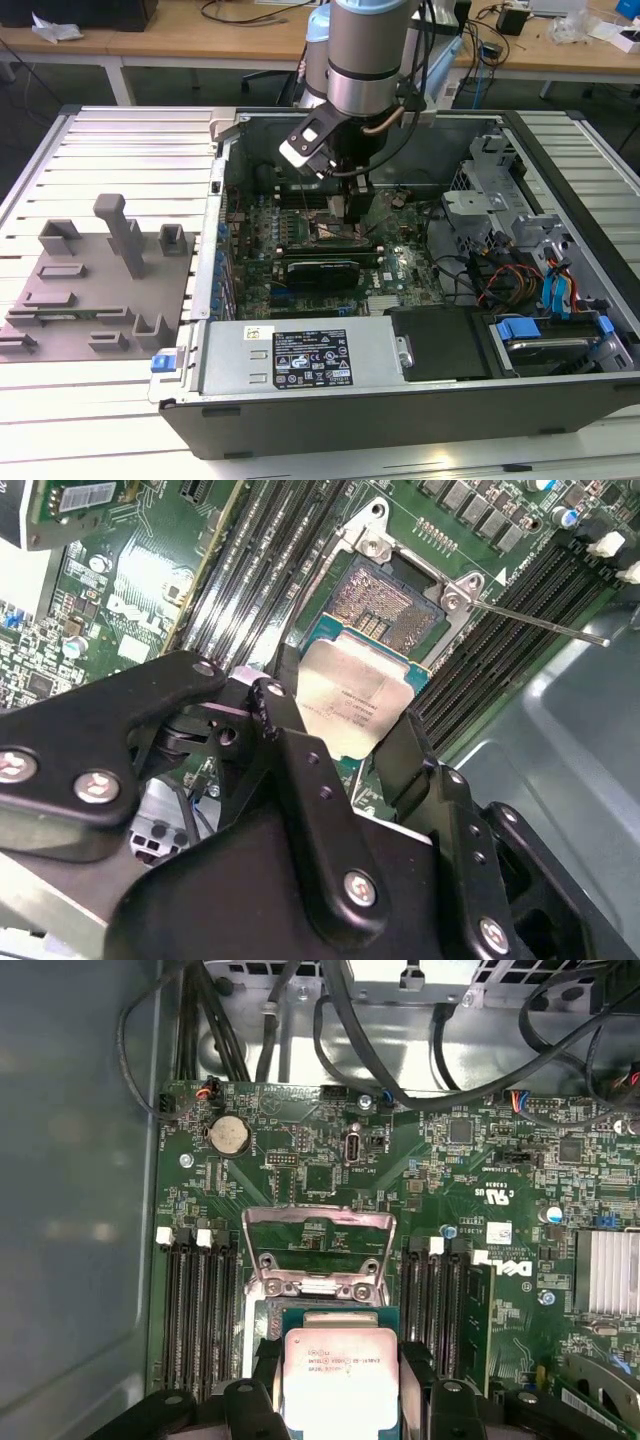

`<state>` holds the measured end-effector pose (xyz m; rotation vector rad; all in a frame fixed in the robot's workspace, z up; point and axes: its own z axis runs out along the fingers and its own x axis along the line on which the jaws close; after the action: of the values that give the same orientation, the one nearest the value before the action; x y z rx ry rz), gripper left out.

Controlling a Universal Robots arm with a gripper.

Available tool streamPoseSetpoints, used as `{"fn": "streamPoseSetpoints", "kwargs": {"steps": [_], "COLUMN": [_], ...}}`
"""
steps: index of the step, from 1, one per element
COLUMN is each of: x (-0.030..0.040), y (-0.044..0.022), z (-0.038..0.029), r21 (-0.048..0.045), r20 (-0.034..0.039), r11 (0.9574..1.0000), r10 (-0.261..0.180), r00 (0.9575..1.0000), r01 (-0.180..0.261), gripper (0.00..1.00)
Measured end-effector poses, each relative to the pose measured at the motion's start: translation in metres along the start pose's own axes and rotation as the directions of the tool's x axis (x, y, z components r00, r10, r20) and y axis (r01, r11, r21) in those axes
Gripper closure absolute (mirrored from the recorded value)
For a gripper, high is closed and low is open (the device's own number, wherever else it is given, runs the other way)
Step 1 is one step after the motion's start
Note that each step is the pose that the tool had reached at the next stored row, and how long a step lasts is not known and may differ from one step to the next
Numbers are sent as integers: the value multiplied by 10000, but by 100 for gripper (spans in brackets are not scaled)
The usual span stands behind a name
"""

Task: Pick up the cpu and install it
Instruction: 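Place the cpu into insertion slot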

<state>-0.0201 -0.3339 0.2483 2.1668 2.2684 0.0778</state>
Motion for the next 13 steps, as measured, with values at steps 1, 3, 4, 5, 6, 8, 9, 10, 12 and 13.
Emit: {"fn": "streamPoseSetpoints", "kwargs": {"steps": [1, 3, 4, 5, 6, 8, 9, 10, 12, 13], "x": [-1, -1, -1, -1, -1, -1, -1, -1, -1, -1], "y": [-2, -2, -2, -2, -2, -2, -3, -4, -10, -11], "z": [10, 12, 12, 12, 12, 12, 14, 15, 36, 44], "r21": [2, 3, 3, 3, 3, 3, 3, 3, 3, 2], "r20": [2, 3, 3, 3, 2, 3, 2, 2, 2, 0], "r11": [10000, 10000, 10000, 10000, 10000, 10000, 10000, 10000, 10000, 10000], "r10": [-11, -16, -17, -17, -18, -19, -19, -18, -20, -22], "r00": [10000, 10000, 10000, 10000, 10000, 10000, 10000, 10000, 10000, 10000], "r01": [11, 16, 17, 17, 18, 19, 19, 18, 20, 22], "gripper": [45, 45, 45, 45, 45, 45, 45, 45, 45, 45]}}
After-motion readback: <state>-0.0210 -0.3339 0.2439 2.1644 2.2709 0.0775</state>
